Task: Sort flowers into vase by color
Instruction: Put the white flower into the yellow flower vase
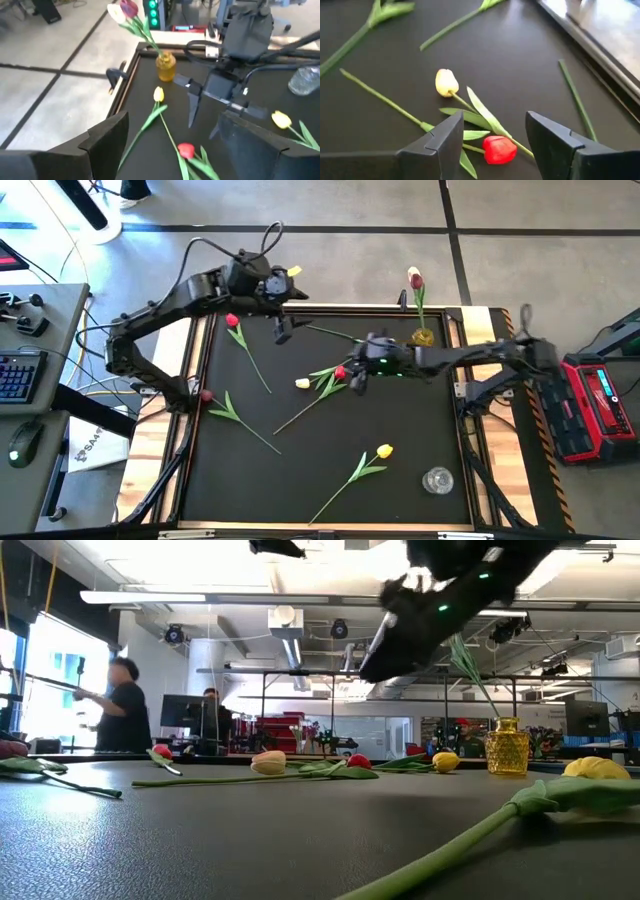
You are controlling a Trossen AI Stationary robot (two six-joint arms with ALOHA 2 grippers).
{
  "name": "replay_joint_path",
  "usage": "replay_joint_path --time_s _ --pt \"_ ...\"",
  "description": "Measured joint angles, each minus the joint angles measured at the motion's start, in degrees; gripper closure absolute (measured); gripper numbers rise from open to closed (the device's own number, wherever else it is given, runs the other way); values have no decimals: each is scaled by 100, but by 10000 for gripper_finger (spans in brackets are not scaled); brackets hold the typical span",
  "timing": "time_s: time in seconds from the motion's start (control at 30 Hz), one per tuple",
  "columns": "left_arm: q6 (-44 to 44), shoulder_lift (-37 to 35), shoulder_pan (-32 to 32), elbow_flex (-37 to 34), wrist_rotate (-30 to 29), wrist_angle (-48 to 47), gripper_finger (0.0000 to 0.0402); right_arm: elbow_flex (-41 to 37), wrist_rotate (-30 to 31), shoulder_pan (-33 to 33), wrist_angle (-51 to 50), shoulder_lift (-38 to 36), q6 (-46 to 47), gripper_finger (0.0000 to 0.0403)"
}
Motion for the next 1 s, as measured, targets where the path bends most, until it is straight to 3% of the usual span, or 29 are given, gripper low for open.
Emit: replay_joint_path --time_s 0.2,0.4,0.5,0.67,0.8,1.0 --pt "-170 -222 0 -31 -223 -724 108 1185 -328 2 -533 1265 -457 203" --pt "-359 -621 0 -640 -274 -559 108 2012 -667 2 -719 2228 -1176 203" --pt "-525 -856 0 -1078 -386 -278 108 2310 -848 2 -832 2569 -1527 204" --pt "-936 -1108 0 -1695 -1398 74 108 2728 -1004 89 -1160 3070 -2536 217" --pt "-1163 -1117 -14 -1929 -1440 76 108 2933 -937 135 -1133 3382 -3079 229" --pt "-1453 -1115 -148 -2153 -1423 68 108 3121 -910 87 -1180 3731 -3134 241"
